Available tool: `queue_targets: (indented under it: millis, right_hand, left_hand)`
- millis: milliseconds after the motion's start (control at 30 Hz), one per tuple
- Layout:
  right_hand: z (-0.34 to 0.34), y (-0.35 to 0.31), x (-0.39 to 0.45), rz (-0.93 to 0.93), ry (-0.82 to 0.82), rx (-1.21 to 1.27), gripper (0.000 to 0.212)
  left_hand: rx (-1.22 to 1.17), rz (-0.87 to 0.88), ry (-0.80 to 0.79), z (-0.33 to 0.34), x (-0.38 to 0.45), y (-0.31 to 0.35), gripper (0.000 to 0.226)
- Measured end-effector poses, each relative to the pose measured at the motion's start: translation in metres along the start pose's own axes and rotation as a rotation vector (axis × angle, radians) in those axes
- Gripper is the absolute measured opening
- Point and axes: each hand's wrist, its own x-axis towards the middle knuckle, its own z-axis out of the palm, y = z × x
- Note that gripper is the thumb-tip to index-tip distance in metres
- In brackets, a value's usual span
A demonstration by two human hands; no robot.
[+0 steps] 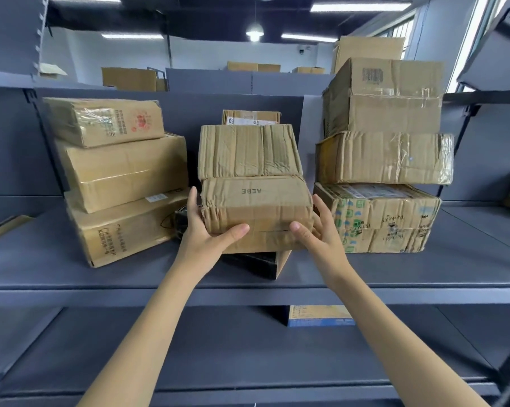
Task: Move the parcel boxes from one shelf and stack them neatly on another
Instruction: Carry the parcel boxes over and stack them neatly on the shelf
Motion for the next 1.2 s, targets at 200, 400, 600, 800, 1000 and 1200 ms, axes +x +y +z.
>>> queue_targets:
  millis: [200,400,600,800,1000,1200]
  right_hand:
    - [-0.001,0.005,-0.009,-0.013,-0.044,0.007,0.105]
    - [-0.006,0.002,-0.029,-0.125,0.126,0.029,0.064]
    - [-0.092,0.006,-0.060,-0.023,0.398,0.091,0.079]
    - [-0.153,0.033,-0.071,0.187,0.424,-0.397,0.067]
    - [-0.140,0.043,-0.055,0.253,0.463,-0.585,0.099]
    - [-0.136,0.035,-0.071,0.260,0.555,-0.548,0.098]
  left_hand:
    - [-0.030,0.012,0.033,0.005,-0.009,0.002,0.131]
    - [0.026,0.091,0.007,0.026,-0.035,0.016,0.114]
    - [0.189,0.257,-0.190,0.093,-0.059,0.026,0.081]
    - [0.421,0.081,-0.305,0.159,-0.054,-0.017,0.075]
    - [0.444,0.066,-0.178,0.177,-0.042,-0.025,0.072]
    - [0.570,0.506,-0.088,0.178,-0.061,-0.017,0.075]
